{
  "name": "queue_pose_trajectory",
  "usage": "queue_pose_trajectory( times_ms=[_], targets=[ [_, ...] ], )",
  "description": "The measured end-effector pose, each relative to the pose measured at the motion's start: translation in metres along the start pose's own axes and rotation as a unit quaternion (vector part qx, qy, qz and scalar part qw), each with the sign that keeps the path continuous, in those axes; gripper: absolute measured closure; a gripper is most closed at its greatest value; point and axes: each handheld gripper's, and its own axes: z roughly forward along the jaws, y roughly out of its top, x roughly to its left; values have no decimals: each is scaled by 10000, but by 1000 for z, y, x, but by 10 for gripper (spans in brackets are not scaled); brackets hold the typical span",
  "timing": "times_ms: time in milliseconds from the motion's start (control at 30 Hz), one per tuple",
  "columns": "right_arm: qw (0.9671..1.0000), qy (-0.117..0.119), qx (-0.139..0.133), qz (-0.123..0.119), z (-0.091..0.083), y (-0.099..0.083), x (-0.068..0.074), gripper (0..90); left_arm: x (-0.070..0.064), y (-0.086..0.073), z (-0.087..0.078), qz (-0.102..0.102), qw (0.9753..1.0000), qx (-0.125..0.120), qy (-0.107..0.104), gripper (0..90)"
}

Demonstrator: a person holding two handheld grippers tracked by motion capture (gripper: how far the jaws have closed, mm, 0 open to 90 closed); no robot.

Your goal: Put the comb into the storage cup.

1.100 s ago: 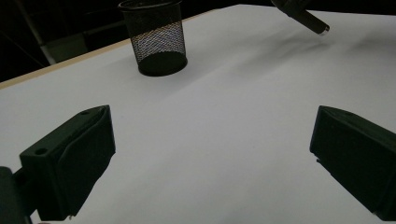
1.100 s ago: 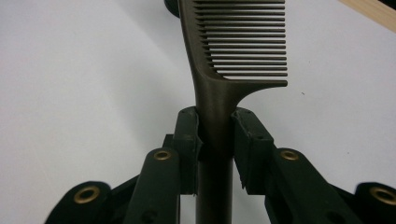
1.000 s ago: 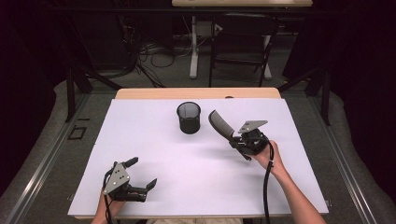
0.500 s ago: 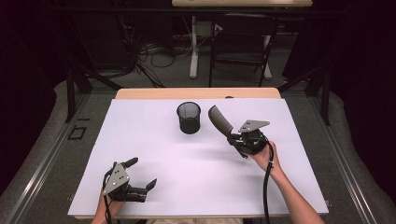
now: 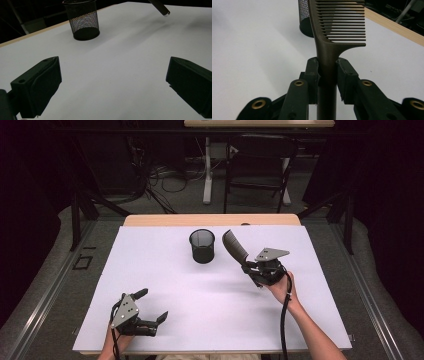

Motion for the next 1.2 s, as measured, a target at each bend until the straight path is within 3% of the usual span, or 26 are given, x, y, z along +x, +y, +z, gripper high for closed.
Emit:
queue_pose_trajectory(
  times_ms=[300,800,1200],
  targets=[
    [9999,55,-106,-119,0,4,3,725,0,0,0,19,10000,16,12,0],
    [9995,-35,-287,-104,-3,12,7,726,0,1,0,15,10000,-35,-44,0],
    [9986,-41,-479,-218,2,32,13,725,1,1,-2,3,10000,-48,-8,0]
  ],
)
